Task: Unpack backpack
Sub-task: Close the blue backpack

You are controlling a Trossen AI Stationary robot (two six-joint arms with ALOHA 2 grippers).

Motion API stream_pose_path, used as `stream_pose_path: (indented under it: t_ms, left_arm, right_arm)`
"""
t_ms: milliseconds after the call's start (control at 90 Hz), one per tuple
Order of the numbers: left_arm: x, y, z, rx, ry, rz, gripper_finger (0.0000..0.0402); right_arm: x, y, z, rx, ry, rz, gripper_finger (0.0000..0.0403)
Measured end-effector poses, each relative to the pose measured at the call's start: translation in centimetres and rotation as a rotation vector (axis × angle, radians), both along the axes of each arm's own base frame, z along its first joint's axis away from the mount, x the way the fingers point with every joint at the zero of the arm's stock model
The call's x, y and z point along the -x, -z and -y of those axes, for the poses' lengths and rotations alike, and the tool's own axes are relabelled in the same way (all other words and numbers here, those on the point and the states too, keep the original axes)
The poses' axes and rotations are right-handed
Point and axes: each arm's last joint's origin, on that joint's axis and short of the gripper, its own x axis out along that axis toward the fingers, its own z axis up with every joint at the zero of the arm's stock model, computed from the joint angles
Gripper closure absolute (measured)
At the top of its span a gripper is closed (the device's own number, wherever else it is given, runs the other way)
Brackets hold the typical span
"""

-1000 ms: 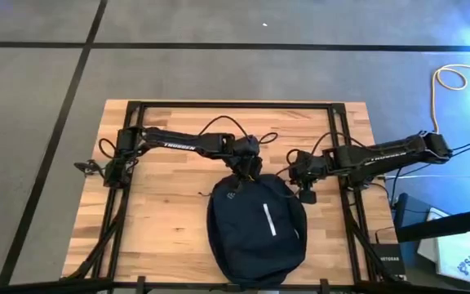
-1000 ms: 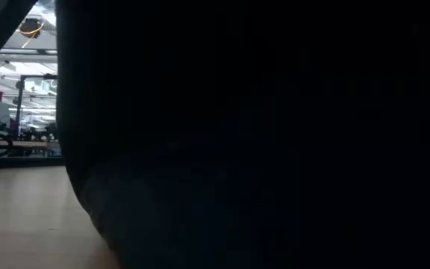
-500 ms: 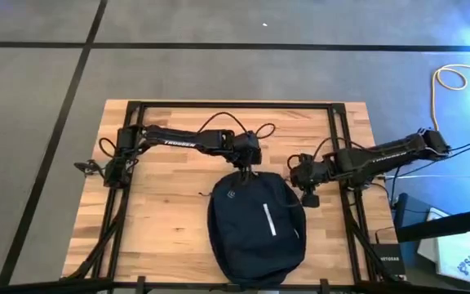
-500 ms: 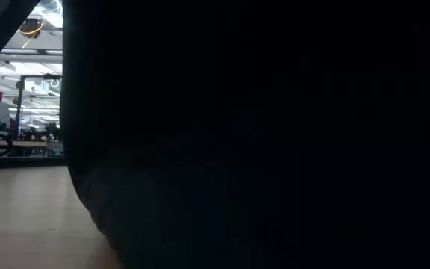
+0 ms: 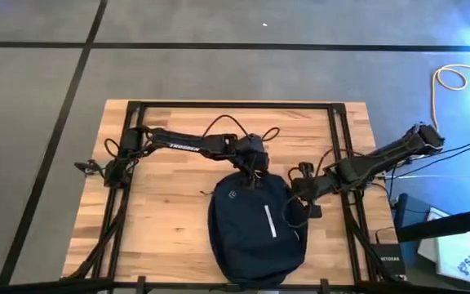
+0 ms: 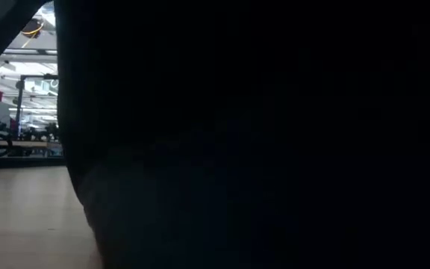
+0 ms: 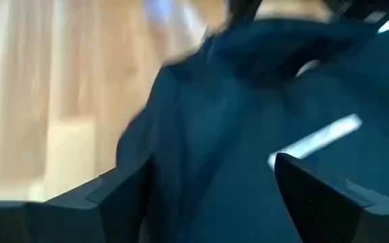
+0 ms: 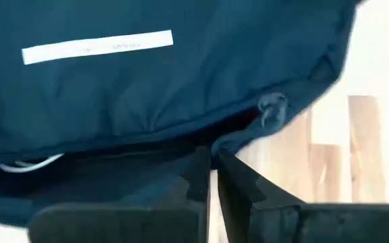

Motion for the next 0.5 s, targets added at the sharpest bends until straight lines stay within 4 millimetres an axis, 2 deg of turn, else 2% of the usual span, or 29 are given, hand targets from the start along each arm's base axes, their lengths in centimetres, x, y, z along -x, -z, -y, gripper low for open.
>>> stream_pose_path:
  t_ms: [278, 500]
  left_arm:
    - [-1.3, 1.4, 0.0, -0.027, 0.003, 0.087, 0.0112]
    - [-2.1, 1.4, -0.1, -0.015, -0.009, 0.169, 0.0112]
  right_arm:
    - [-1.3, 1.7, -0.9, 0.015, -0.013, -0.057, 0.0403]
    - [-1.8, 2.0, -1.1, 0.006, -0.020, -0.049, 0.0403]
